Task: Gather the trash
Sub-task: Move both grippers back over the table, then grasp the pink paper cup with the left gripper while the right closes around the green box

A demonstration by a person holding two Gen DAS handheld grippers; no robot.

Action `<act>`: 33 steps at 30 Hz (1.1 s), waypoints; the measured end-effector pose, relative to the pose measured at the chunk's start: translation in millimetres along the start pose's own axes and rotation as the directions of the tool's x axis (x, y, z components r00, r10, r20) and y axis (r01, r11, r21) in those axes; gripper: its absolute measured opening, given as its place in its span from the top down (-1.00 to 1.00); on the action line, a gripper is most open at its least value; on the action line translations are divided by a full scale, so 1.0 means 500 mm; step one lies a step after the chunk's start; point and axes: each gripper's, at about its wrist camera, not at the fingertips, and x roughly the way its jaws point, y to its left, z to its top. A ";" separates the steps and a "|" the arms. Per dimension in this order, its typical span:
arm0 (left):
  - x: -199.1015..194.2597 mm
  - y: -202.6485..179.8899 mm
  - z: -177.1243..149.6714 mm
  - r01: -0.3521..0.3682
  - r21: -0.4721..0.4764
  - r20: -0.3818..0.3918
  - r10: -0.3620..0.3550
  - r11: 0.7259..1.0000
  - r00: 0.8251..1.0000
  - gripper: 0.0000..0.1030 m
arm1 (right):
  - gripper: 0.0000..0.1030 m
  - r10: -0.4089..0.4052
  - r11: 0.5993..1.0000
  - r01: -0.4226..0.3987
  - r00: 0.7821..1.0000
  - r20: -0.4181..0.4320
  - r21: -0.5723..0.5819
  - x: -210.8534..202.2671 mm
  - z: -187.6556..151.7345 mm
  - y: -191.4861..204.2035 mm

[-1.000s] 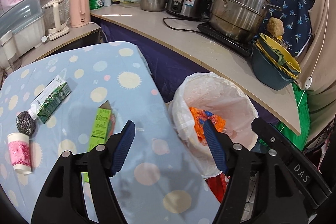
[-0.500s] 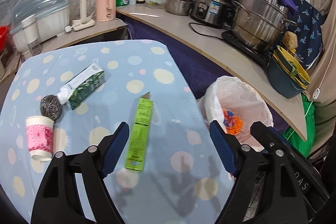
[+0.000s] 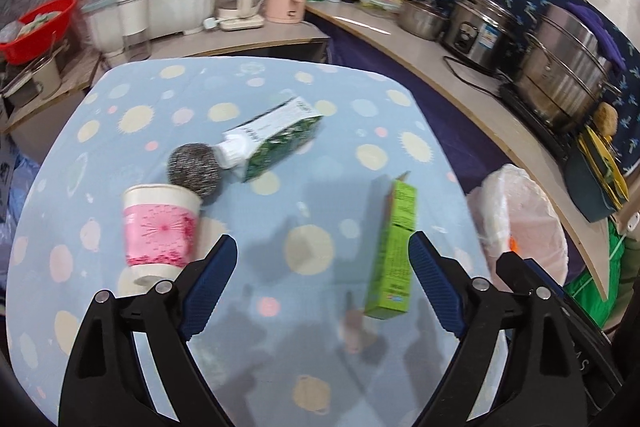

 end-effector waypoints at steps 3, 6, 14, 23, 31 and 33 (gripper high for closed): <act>0.005 0.054 0.001 -0.033 -0.043 -0.009 0.032 0.999 0.999 -0.62 | -0.06 0.006 1.000 -0.006 1.000 -0.026 -0.018 0.025 -0.009 0.027; 0.011 0.101 -0.001 -0.066 -0.080 -0.017 0.065 0.995 0.998 -0.63 | -0.15 0.005 0.999 -0.007 0.999 -0.048 -0.036 0.049 -0.020 0.047; 0.037 0.194 -0.001 -0.146 -0.163 -0.042 0.141 0.976 0.989 -0.75 | -0.17 -0.010 0.998 0.003 0.995 -0.098 -0.066 0.106 -0.038 0.079; 0.082 0.241 -0.009 -0.179 -0.202 -0.098 0.162 0.963 0.982 -0.76 | -0.17 -0.035 0.997 0.025 0.990 -0.135 -0.079 0.153 -0.049 0.088; 0.118 0.251 -0.013 -0.193 -0.196 -0.133 0.169 0.961 0.977 -0.76 | -0.17 -0.040 0.996 0.027 0.986 -0.161 -0.082 0.187 -0.055 0.093; 0.128 0.257 -0.013 -0.197 -0.198 -0.144 0.170 0.960 0.975 -0.76 | -0.17 -0.041 0.996 0.028 0.985 -0.166 -0.082 0.196 -0.056 0.095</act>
